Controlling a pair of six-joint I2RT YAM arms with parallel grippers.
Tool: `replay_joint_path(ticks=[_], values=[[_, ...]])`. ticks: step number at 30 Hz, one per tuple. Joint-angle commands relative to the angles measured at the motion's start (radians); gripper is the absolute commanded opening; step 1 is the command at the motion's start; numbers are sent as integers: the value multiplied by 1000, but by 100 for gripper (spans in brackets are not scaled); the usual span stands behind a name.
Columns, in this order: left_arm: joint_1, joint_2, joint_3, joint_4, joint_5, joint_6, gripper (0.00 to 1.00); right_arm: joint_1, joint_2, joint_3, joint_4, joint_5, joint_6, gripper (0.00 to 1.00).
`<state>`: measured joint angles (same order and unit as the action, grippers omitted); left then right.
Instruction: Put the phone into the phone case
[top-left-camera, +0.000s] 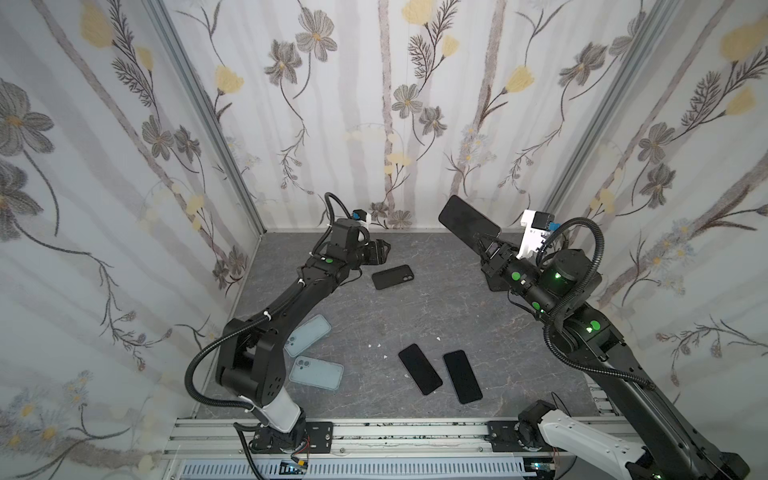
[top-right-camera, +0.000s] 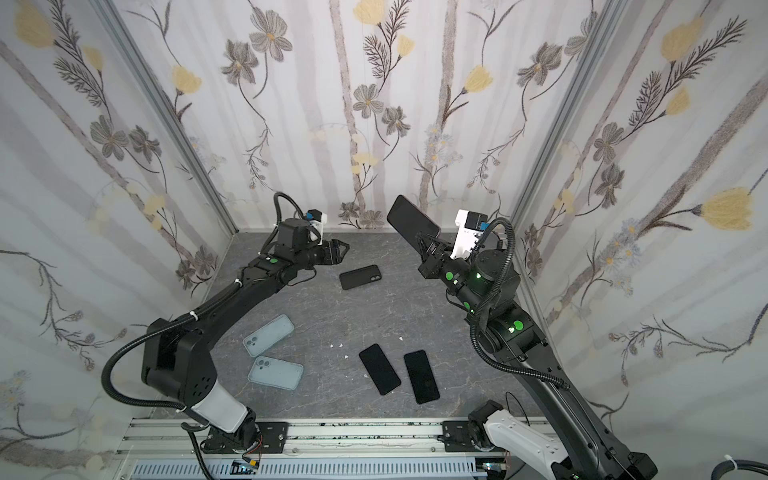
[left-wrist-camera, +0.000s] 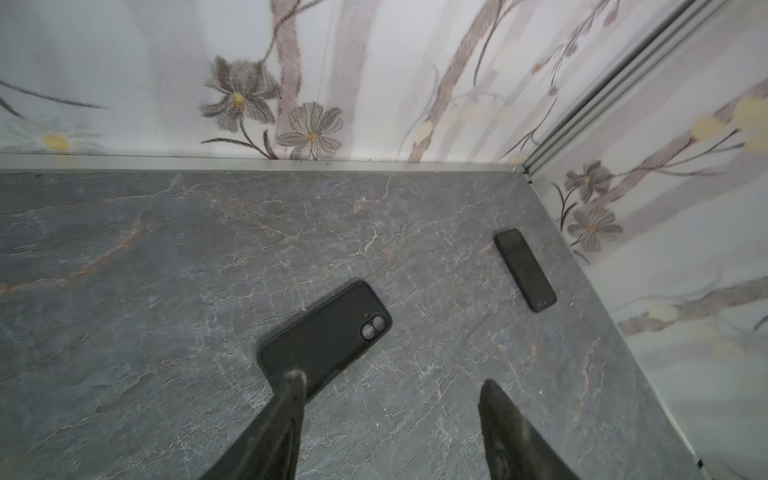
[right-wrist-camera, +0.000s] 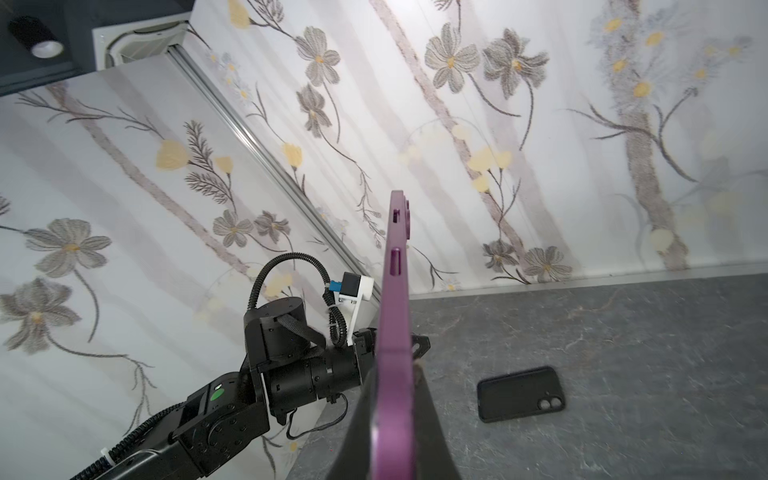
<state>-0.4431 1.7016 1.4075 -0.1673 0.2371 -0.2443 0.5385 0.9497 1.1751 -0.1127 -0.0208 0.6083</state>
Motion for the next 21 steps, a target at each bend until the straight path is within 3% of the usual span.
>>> replay_joint_path(ticks=[1, 8, 16, 21], values=[[-41, 114, 72, -144, 3, 174, 66, -5, -21, -12, 4, 57, -29, 0], [-86, 331, 159, -218, -100, 247, 66, -25, -53, -47, -7, 39, -53, 0], [-85, 390, 139, -193, -196, 243, 63, -36, -114, -104, -36, 50, -46, 0], [-74, 422, 165, -182, -196, 244, 62, -37, -141, -139, -39, 60, -26, 0]])
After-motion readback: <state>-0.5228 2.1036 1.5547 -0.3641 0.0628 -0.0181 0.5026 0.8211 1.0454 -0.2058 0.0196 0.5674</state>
